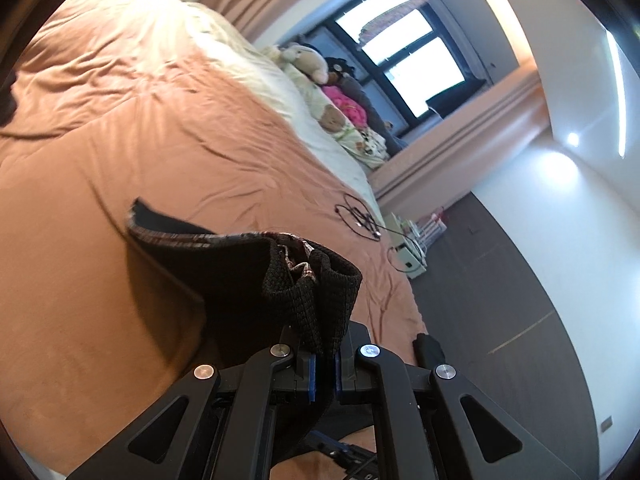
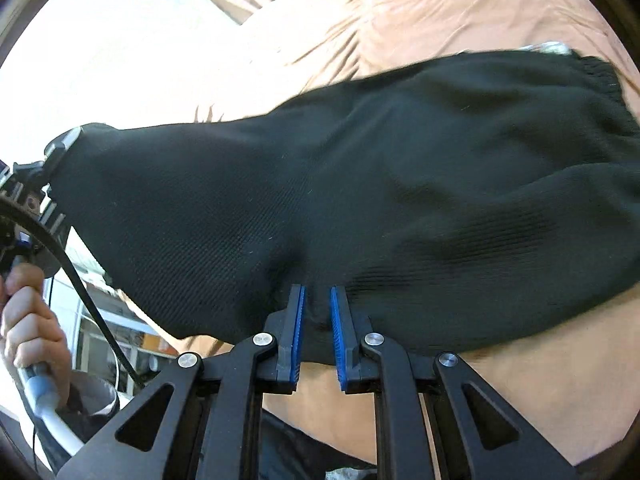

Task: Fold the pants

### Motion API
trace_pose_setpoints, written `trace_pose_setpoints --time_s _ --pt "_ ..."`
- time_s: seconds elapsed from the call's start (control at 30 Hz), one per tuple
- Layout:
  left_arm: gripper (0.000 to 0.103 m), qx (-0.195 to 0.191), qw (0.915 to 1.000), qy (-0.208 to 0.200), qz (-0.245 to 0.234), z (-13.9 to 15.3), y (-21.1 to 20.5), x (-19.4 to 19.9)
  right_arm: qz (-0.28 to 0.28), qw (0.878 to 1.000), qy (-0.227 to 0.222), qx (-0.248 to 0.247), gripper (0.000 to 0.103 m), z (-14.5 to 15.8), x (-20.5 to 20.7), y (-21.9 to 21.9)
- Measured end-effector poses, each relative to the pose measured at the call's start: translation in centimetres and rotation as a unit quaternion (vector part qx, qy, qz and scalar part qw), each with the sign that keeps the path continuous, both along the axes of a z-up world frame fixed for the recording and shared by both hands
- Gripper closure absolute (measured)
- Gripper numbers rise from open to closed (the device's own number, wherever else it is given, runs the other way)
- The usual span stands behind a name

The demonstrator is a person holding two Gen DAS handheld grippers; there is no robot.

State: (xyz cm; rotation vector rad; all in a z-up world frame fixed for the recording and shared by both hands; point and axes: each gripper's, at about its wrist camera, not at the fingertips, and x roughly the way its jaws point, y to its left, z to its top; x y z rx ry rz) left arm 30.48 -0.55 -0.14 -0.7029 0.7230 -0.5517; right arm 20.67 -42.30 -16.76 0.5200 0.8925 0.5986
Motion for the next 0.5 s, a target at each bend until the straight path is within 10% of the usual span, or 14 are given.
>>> trace_pose_setpoints --time_s 0.2,0.5 --pt "0.097 0.015 0.9991 -0.01 -0.038 1.3 -4.0 0.8 -0.044 0.998 -0.026 0.028 0.044 1.2 -1.6 -6.0" --pt "0.097 0.028 0.9944 -0.011 -0.101 1.6 -11.0 1.6 -0.09 0.994 -0.045 0.031 0.043 1.4 -4.2 -13.7"
